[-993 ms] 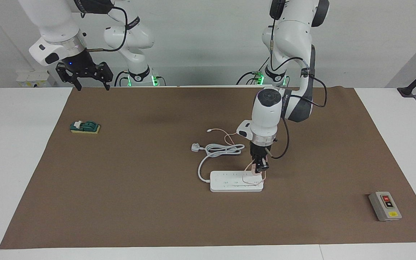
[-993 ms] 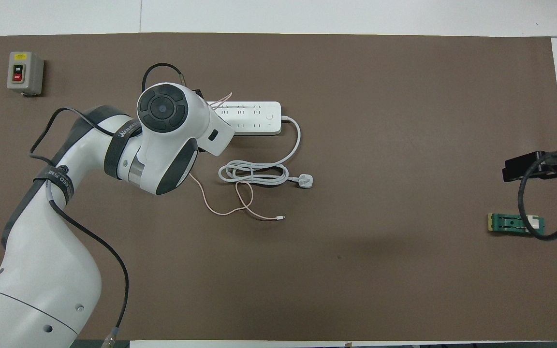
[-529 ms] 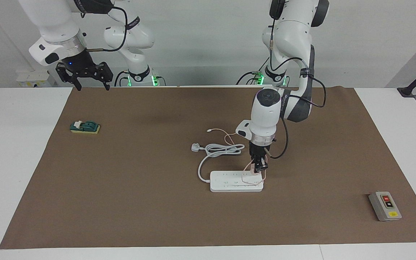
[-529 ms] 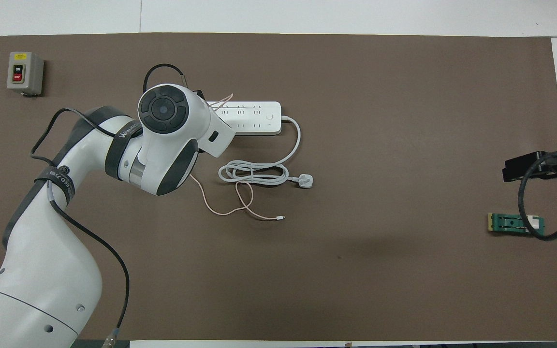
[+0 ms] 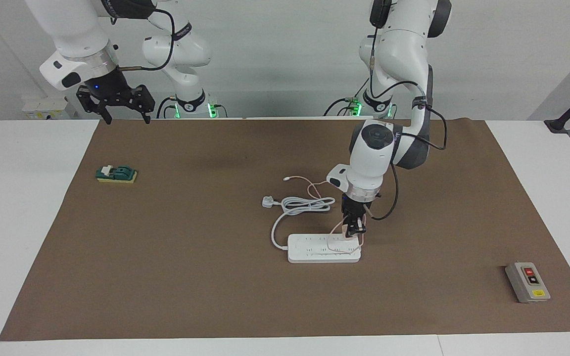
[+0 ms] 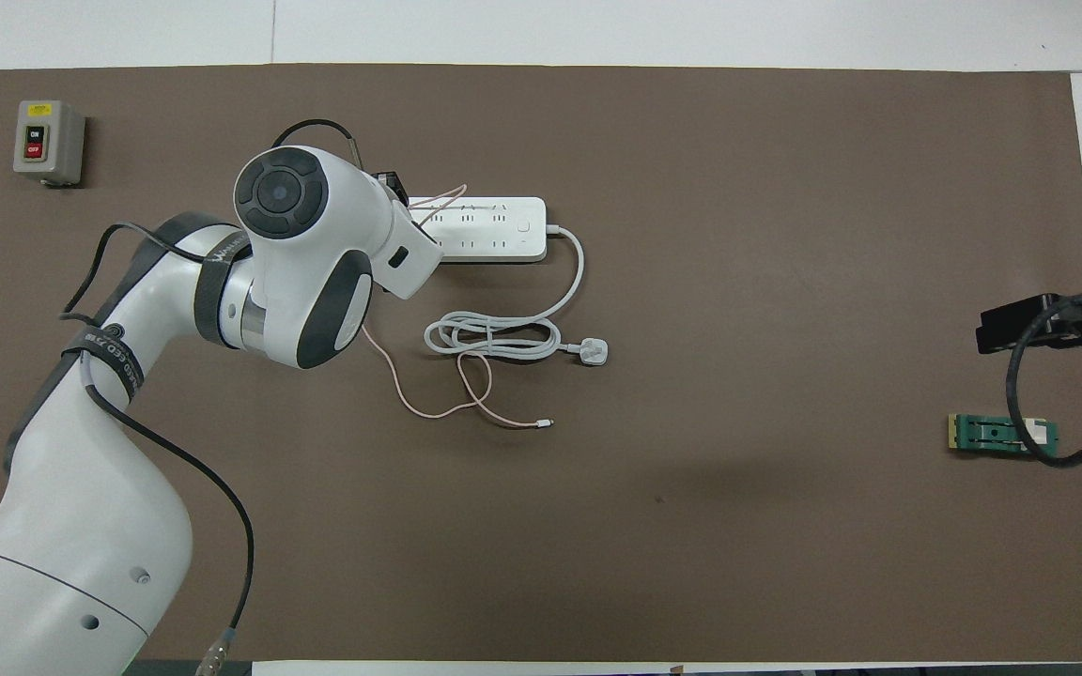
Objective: Plug charger into power strip
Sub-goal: 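Push the charger prongs into the end socket with the left gripper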
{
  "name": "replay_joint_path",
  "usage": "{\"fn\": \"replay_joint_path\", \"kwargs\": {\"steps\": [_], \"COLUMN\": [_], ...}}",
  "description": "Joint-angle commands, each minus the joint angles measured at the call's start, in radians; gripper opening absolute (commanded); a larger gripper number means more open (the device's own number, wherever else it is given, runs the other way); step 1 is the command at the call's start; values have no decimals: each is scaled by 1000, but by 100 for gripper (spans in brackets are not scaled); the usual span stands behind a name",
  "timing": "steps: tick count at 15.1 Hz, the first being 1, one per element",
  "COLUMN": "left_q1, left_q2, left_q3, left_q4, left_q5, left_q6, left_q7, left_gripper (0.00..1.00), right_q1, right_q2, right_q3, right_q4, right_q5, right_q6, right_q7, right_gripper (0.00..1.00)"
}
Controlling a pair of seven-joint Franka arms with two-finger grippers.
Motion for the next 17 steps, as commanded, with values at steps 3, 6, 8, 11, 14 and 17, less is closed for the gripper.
{"fn": "replay_joint_path", "kwargs": {"steps": [3, 6, 8, 11, 14, 17], "left_q1": [50, 86, 103, 122, 112, 116], "left_q2": [61, 63, 63, 63, 66, 84], "left_q3": [-22, -29, -29, -26, -26, -27], "left_q4": [28, 28, 28, 28, 22, 28], "left_q5": [-49, -104, -152, -208, -213, -213], "left_q6": [-2, 4, 9, 19, 53, 56], "left_q7": [87, 171, 220, 306, 339, 369], "left_gripper": [0, 0, 0, 0, 0, 0], "right_q1": [-9, -14, -14, -14, -14, -14], "right_q2": [-10, -10, -10, -11, -11, -11], "right_q3": [3, 3, 4, 4, 3, 4], "right_q4": [-6, -6, -6, -6, -6, -6], "right_q5": [18, 18, 18, 18, 18, 18], "right_q6": [-3, -3, -3, -3, -3, -3], "right_q7": [14, 14, 14, 14, 14, 14], "right_gripper": [100, 100, 100, 100, 100, 100]}}
